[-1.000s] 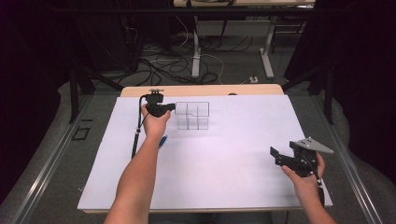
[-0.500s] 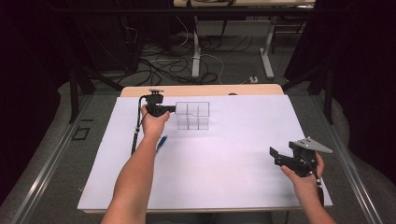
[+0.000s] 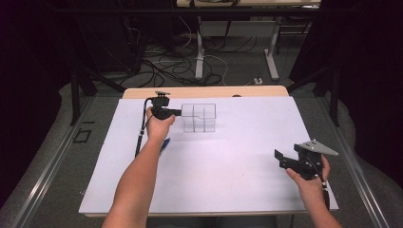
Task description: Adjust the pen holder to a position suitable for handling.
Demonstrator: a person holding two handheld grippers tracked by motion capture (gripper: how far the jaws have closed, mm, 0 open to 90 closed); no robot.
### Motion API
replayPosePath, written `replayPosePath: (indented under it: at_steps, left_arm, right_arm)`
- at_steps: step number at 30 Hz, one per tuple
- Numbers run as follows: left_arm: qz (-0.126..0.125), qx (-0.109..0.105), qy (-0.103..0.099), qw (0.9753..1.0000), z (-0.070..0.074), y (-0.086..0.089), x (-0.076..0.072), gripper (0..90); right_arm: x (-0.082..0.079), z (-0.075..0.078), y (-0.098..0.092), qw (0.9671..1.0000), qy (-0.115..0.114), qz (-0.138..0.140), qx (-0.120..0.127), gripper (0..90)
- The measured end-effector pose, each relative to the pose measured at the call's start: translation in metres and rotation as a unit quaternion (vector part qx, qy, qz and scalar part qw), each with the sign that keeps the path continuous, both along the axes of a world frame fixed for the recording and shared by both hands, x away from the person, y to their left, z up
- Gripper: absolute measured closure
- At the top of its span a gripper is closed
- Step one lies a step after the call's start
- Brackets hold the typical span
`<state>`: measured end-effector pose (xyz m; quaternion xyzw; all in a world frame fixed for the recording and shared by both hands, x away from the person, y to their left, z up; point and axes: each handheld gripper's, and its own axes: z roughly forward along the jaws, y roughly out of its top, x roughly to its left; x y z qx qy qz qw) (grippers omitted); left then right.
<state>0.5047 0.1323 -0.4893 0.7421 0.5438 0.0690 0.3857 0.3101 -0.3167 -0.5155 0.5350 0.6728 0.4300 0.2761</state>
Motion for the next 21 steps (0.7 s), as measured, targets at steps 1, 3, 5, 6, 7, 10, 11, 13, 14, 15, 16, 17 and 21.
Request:
replayPosePath:
  at_steps: [1,3,5,6,7,10,11,13,14,15,16,17,21]
  left_arm:
    - [-0.002,0.001,0.003,1.0,-0.001,-0.002,-0.001,90.0]
    - [-0.011,0.003,0.007,0.9999,-0.001,-0.003,-0.001,90.0]
    - [-0.008,0.003,0.003,1.0,-0.002,-0.008,-0.002,90.0]
    - [-0.011,0.005,0.003,0.9999,-0.001,-0.01,-0.003,90.0]
    - [-0.011,0.005,0.003,0.9999,-0.001,-0.01,-0.003,90.0]
    - [-0.01,0.009,0.003,0.9999,-0.001,-0.011,-0.004,90.0]
    - [-0.01,0.009,0.003,0.9999,-0.001,-0.011,-0.004,90.0]
    - [-0.011,0.006,0.007,0.9999,-0.001,-0.011,-0.005,90.0]
    - [-0.017,0.009,0.011,0.9998,0.0,-0.011,-0.006,90.0]
    - [-0.02,0.01,0.01,0.9997,0.0,-0.011,-0.006,90.0]
    - [-0.013,0.003,0.007,0.9999,-0.001,-0.013,-0.007,90.0]
    - [-0.016,0.006,0.008,0.9998,0.0,-0.013,-0.007,90.0]
    - [-0.024,0.002,0.012,0.9996,0.0,-0.016,-0.008,90.0]
  right_arm:
    - [0.0,0.0,0.0,1.0,0.001,0.001,0.0,17.6]
    - [0.0,0.0,0.0,1.0,-0.001,-0.001,0.001,17.7]
    - [0.0,0.0,0.0,1.0,-0.001,-0.001,0.001,17.6]
    - [0.0,0.0,-0.001,1.0,-0.001,0.0,0.0,17.6]
    - [0.0,0.0,-0.001,1.0,-0.001,-0.001,0.002,17.6]
    - [0.0,0.0,-0.001,1.0,-0.001,-0.001,0.003,17.6]
    - [0.0,0.0,-0.001,1.0,-0.002,0.0,0.005,17.6]
    - [0.0,0.0,-0.001,1.0,-0.002,-0.001,0.007,17.6]
    - [0.0,0.0,-0.001,1.0,-0.001,-0.001,0.007,17.6]
    - [0.0,0.0,-0.001,1.0,-0.001,-0.002,0.006,17.6]
    - [0.0,0.0,-0.001,1.0,-0.001,-0.002,0.007,17.6]
    - [0.0,0.0,-0.001,1.0,-0.001,-0.003,0.008,17.6]
    - [0.0,0.0,-0.001,1.0,0.0,-0.004,0.009,17.6]
